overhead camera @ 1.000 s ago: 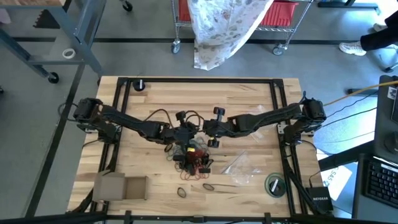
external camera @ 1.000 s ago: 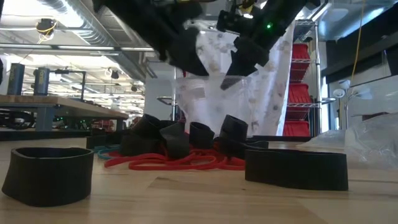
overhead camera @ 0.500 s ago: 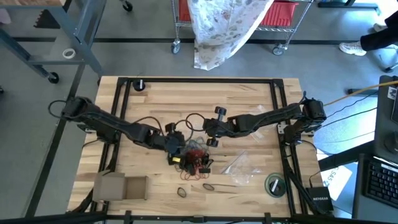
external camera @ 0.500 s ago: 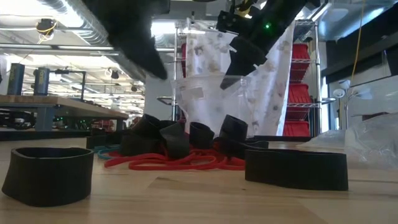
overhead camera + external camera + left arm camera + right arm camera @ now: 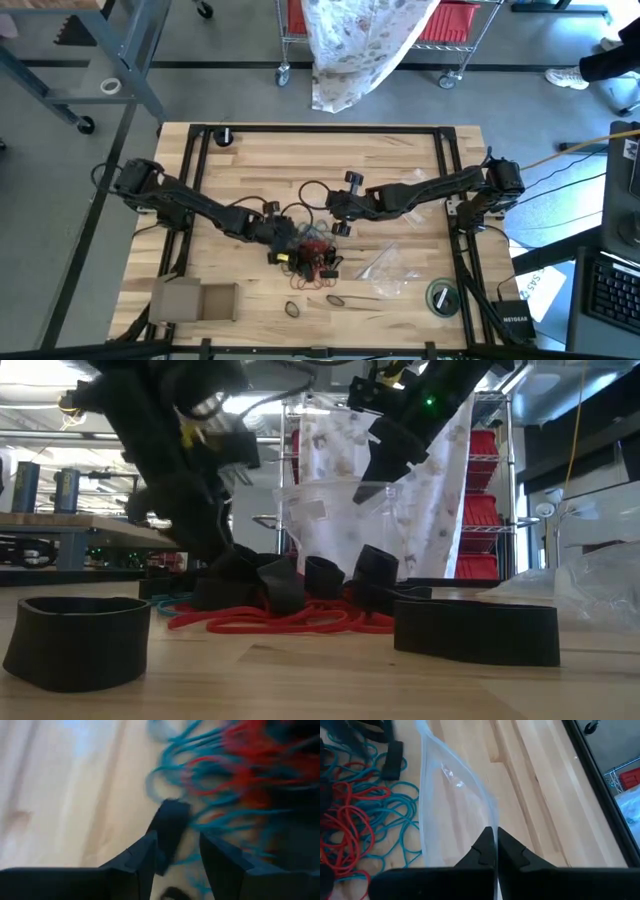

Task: Sort rubber bands
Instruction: Put the black rubber band into the transparent zip lock bag

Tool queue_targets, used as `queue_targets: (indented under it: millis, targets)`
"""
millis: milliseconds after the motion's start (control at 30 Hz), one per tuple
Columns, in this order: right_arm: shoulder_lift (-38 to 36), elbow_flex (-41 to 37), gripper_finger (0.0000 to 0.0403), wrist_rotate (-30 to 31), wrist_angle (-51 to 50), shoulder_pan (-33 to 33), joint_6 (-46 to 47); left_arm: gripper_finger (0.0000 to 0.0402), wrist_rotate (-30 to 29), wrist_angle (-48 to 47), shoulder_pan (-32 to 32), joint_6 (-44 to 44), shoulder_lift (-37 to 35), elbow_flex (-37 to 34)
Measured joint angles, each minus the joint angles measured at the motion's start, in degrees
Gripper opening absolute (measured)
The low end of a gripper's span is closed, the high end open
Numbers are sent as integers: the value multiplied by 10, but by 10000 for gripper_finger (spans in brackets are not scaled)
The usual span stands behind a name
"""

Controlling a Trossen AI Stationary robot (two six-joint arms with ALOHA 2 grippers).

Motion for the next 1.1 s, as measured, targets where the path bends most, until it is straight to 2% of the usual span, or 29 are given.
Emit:
queue_targets:
  millis: [133,233,367,467,567,667,800,933,1100]
  targets:
    - [3,0,1,0,4,0,0,136,-36,3,6,-4,7,0]
    - [4,0,1,0,3,0,-1,116,-45,3,12,-4,7,0]
    - [4,0,1,0,4,0,-2,68,-44,3,21,-5,7,0]
    - [4,0,1,0,4,0,-2,23,-17,3,31,-9,7,0]
    - [4,0,1,0,4,0,-2,5,-10,2,33,-20,4,0]
    - [4,0,1,-4,3,0,-2,23,-7,3,36,-43,-7,5]
    - [4,0,1,-17,3,0,-1,75,19,3,38,-69,-16,6]
    - [4,0,1,-18,2,0,-2,119,20,17,36,-67,-10,3]
    - [4,0,1,-18,1,0,-2,138,26,40,43,-59,14,-8]
